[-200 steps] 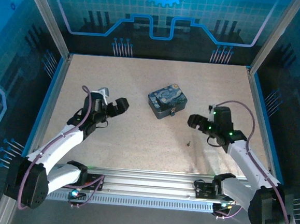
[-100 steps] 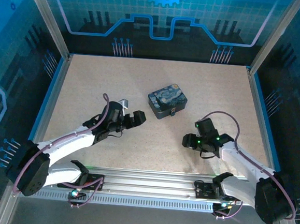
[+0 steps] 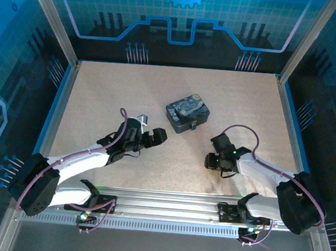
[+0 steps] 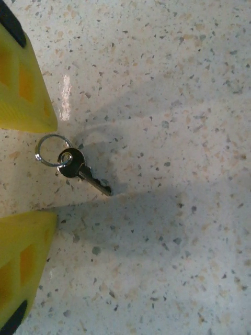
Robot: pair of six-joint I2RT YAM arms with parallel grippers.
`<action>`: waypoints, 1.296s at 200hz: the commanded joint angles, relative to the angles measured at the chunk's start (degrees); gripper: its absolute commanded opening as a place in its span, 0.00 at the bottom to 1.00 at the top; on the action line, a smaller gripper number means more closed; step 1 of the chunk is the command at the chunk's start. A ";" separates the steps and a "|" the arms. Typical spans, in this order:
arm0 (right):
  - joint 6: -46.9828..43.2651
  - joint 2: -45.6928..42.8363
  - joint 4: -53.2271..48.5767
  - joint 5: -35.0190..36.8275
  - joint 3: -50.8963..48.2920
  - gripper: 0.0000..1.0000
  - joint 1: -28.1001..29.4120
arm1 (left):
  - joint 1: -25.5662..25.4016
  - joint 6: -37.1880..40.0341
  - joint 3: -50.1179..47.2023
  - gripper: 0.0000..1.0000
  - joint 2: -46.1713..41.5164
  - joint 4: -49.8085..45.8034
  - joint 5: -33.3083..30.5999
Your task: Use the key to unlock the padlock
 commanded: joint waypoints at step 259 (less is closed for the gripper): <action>0.58 2.32 -2.11 5.52 3.84 0.00 3.83 | -0.44 2.34 -2.02 0.99 -9.21 -9.56 -4.14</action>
